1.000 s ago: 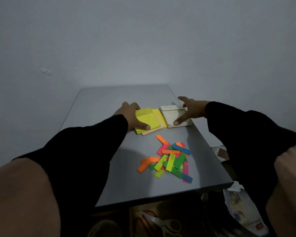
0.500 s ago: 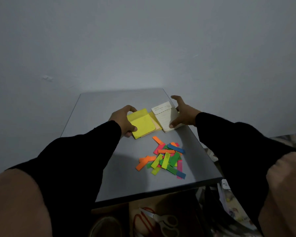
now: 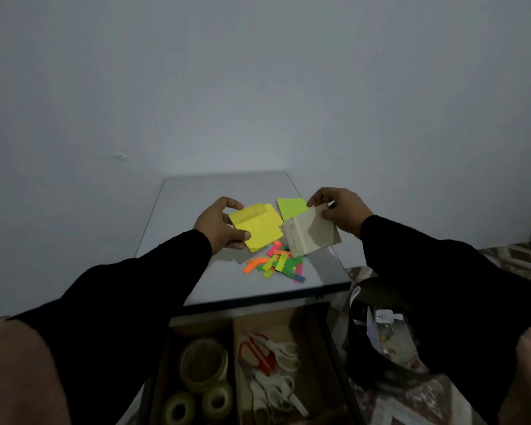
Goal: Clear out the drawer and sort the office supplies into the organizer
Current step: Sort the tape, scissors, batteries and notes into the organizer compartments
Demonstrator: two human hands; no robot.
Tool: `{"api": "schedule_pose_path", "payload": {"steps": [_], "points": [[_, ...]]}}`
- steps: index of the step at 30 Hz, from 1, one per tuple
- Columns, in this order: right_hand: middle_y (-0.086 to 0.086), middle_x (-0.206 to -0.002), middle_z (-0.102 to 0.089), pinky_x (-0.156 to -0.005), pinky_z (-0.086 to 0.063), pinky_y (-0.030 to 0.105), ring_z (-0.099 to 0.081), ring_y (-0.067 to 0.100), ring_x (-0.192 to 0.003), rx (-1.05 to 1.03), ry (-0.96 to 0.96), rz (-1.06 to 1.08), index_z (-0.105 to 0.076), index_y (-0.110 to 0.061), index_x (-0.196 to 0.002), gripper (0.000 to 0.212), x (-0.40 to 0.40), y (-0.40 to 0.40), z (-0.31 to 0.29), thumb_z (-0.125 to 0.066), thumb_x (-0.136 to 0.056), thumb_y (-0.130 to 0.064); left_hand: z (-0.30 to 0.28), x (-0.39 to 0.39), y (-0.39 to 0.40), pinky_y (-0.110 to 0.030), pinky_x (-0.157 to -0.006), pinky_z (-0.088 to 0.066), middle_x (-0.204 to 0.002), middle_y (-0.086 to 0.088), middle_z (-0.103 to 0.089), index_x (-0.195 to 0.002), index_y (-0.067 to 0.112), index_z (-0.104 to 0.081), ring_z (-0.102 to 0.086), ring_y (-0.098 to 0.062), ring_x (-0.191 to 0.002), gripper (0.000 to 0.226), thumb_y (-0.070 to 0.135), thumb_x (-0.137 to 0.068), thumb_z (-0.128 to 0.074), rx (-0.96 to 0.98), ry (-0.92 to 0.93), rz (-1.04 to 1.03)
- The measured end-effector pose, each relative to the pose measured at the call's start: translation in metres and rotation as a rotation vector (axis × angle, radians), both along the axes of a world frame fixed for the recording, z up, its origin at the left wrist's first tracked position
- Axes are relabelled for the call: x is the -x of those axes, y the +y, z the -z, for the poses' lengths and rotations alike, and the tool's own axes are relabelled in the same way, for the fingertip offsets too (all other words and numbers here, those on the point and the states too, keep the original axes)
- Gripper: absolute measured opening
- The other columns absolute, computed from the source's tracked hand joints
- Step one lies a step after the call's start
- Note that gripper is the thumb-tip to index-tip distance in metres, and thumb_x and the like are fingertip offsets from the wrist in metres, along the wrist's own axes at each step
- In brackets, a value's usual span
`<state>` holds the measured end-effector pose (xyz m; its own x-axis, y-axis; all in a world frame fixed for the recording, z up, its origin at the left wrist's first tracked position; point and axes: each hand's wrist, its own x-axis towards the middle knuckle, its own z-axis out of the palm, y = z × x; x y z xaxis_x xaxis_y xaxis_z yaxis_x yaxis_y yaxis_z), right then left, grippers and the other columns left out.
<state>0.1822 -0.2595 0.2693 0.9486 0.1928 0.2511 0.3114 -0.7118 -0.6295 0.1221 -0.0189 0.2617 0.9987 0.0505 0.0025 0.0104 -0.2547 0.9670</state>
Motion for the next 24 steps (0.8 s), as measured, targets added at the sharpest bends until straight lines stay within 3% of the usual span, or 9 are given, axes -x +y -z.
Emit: {"api": "schedule_pose_path", "payload": {"steps": [4,6,9,11,15,18,19,22,24], "points": [[0.005,-0.087,-0.057,-0.062,-0.034,0.022,-0.048,0.018,-0.084,-0.01,0.012,0.161,-0.071,-0.011,-0.087,0.04,0.04,-0.013,-0.009,-0.039,-0.077,0.011,-0.004,0.053,-0.015,-0.024,-0.045,-0.055,-0.08,-0.01,-0.05,-0.109,0.009,-0.049,-0.054,-0.027,-0.055,0.046,-0.018,-0.075,-0.065,0.03,0.016,0.018],[0.009,-0.088,-0.057,-0.065,-0.042,0.025,-0.05,0.02,-0.084,-0.174,0.057,0.274,-0.066,-0.013,-0.073,0.035,0.06,-0.021,-0.01,-0.042,-0.076,0.013,-0.003,0.077,-0.02,-0.024,-0.046,-0.055,-0.082,-0.011,-0.05,-0.109,0.009,-0.048,-0.054,-0.028,-0.058,0.045,-0.018,-0.076,-0.065,0.045,0.029,0.031],[0.012,-0.077,-0.053,-0.076,-0.052,0.042,-0.052,0.028,-0.086,-0.553,0.277,0.328,-0.054,-0.008,-0.064,0.035,0.095,-0.027,-0.007,-0.044,-0.079,0.021,0.003,0.108,-0.027,-0.026,-0.048,-0.055,-0.085,-0.01,-0.05,-0.108,0.01,-0.048,-0.056,-0.027,-0.063,0.044,-0.016,-0.076,-0.065,0.039,0.045,0.048],[0.011,-0.073,-0.049,-0.076,-0.05,0.041,-0.05,0.03,-0.089,-0.762,0.441,0.303,-0.053,-0.001,-0.071,0.03,0.122,-0.025,-0.003,-0.041,-0.082,0.024,0.01,0.127,-0.03,-0.026,-0.047,-0.055,-0.086,-0.009,-0.051,-0.107,0.012,-0.049,-0.058,-0.027,-0.065,0.044,-0.015,-0.077,-0.065,0.018,0.053,0.063],[0.014,-0.076,-0.049,-0.078,-0.052,0.04,-0.052,0.029,-0.078,-0.945,0.657,0.298,-0.05,0.0,-0.071,0.026,0.163,-0.021,0.017,-0.041,-0.088,0.018,0.027,0.162,-0.032,-0.025,-0.046,-0.055,-0.082,-0.012,-0.051,-0.107,0.011,-0.048,-0.058,-0.026,-0.066,0.044,-0.016,-0.076,-0.065,0.019,0.075,0.076],[0.016,-0.082,-0.052,-0.048,-0.054,0.024,-0.052,0.025,-0.07,-1.044,0.751,0.275,-0.052,-0.002,-0.074,0.026,0.188,-0.02,0.032,-0.04,-0.089,0.015,0.039,0.182,-0.032,-0.025,-0.048,-0.056,-0.087,-0.012,-0.052,-0.107,0.01,-0.047,-0.058,-0.025,-0.071,0.043,-0.016,-0.077,-0.064,0.02,0.09,0.084],[0.017,-0.088,-0.051,-0.043,-0.052,0.023,-0.053,0.026,-0.074,-1.073,0.787,0.266,-0.053,-0.002,-0.079,0.026,0.195,-0.019,0.036,-0.038,-0.089,0.015,0.042,0.188,-0.032,-0.024,-0.047,-0.056,-0.088,-0.01,-0.052,-0.107,0.01,-0.047,-0.058,-0.023,-0.072,0.043,-0.017,-0.077,-0.063,0.02,0.093,0.081],[0.02,-0.112,-0.043,-0.054,-0.056,0.027,-0.054,0.029,-0.092,-1.16,0.891,0.231,-0.057,-0.002,-0.096,0.028,0.212,-0.018,0.047,-0.036,-0.091,0.015,0.048,0.203,-0.031,-0.023,-0.046,-0.055,-0.089,-0.005,-0.051,-0.109,0.009,-0.045,-0.057,-0.021,-0.073,0.043,-0.017,-0.079,-0.061,0.021,0.097,0.078],[0.021,-0.119,-0.042,-0.051,-0.056,0.026,-0.055,0.03,-0.099,-1.181,0.94,0.182,-0.058,0.0,-0.108,0.032,0.221,-0.016,0.053,-0.033,-0.092,0.014,0.051,0.211,-0.028,-0.024,-0.046,-0.055,-0.088,-0.006,-0.052,-0.109,0.009,-0.045,-0.057,-0.022,-0.072,0.043,-0.018,-0.079,-0.06,0.042,0.121,0.079]]}}
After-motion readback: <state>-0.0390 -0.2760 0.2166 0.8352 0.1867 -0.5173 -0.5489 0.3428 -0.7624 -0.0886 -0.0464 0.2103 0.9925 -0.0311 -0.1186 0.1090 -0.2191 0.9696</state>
